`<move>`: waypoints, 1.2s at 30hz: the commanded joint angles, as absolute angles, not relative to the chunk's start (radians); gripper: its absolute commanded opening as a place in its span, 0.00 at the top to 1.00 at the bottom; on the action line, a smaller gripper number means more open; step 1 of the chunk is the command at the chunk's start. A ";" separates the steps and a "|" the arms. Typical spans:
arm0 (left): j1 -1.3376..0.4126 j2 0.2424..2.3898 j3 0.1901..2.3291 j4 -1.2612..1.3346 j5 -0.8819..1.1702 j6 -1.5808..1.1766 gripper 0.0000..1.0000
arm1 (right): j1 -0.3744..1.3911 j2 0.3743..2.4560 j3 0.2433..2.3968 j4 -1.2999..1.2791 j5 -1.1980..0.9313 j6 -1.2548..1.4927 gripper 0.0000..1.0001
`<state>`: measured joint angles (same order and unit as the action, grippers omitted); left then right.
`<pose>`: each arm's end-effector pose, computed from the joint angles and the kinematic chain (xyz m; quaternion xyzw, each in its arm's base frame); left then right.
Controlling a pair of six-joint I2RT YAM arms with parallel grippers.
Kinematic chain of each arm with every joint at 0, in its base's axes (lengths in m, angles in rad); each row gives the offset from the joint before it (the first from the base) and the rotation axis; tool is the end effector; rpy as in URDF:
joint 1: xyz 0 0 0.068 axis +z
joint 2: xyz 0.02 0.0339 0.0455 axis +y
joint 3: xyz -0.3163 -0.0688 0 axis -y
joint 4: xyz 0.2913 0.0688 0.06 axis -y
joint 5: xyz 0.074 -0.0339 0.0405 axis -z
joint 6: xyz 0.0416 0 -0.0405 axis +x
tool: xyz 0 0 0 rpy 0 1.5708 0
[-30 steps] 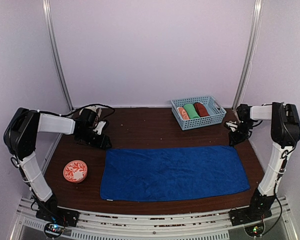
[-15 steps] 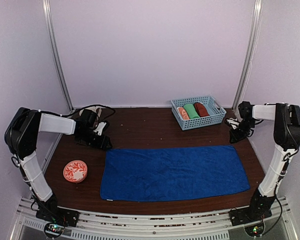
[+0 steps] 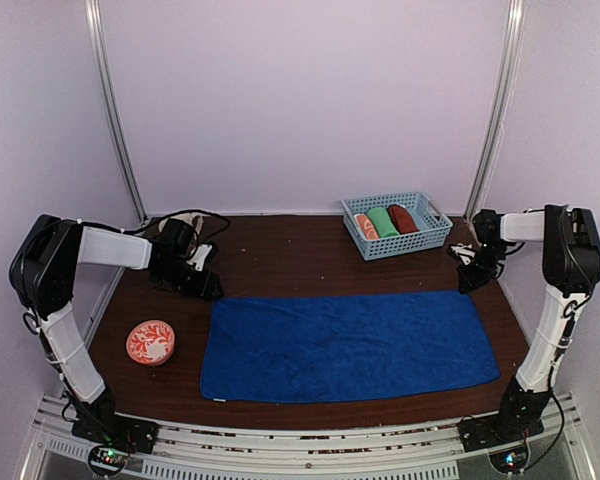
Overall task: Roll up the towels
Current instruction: Pick up the towel from the center of the board.
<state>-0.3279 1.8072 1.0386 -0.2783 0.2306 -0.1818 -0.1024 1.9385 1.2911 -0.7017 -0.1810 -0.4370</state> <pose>0.3780 -0.1386 0.1625 0.0997 0.9547 -0.1724 0.2209 0.4260 -0.0363 0.1687 -0.1747 0.9743 0.0572 0.1301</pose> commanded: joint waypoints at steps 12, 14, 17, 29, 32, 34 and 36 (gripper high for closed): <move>-0.323 1.823 1.049 -0.257 0.191 -0.198 0.46 | -0.101 1.992 1.299 -0.646 -0.141 -0.400 0.92; -0.319 1.823 1.051 -0.261 0.186 -0.209 0.46 | -0.101 1.985 1.299 -0.640 -0.150 -0.402 0.96; -0.294 1.825 1.046 -0.252 0.222 -0.239 0.45 | -0.101 1.989 1.304 -0.642 -0.163 -0.402 0.98; -0.279 1.895 1.056 -0.263 0.405 -0.235 0.67 | -0.101 1.998 1.311 -0.657 -0.196 -0.400 0.98; -0.279 1.899 1.065 -0.297 0.373 -0.217 0.69 | -0.100 1.996 1.314 -0.658 -0.196 -0.399 0.98; -0.280 1.900 1.073 -0.314 0.362 -0.201 0.71 | -0.100 1.997 1.315 -0.657 -0.199 -0.399 0.98; -0.280 1.901 1.074 -0.329 0.347 -0.190 0.73 | -0.100 1.996 1.314 -0.658 -0.201 -0.397 0.98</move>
<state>-0.2813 1.8721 1.0603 -0.2649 0.3626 -0.2241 -0.1013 1.9579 1.3102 -0.6662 -0.1894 -0.4110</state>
